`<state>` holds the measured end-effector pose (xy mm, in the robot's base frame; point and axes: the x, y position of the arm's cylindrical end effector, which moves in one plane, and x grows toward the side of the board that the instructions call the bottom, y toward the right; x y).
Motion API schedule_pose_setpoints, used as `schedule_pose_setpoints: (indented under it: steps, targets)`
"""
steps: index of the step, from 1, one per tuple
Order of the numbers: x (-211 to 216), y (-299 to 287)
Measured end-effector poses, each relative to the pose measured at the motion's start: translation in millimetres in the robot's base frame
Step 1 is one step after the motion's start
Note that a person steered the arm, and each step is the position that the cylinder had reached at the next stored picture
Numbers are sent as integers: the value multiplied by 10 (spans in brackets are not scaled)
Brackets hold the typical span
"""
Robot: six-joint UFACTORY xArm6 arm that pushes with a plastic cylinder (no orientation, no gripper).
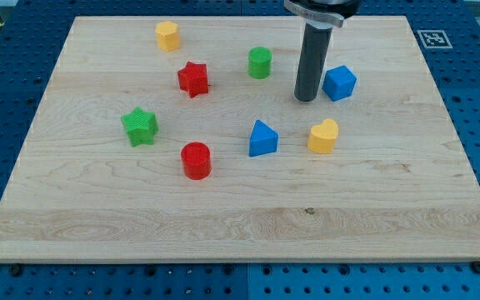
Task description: Move the blue cube towards the top right side of the board
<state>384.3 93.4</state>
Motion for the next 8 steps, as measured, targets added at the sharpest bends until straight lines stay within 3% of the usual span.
schedule_pose_setpoints:
  steps: [2,4,6,8]
  targets:
    - [108,743]
    - [116,649]
    - [-261,477]
    - [-216,556]
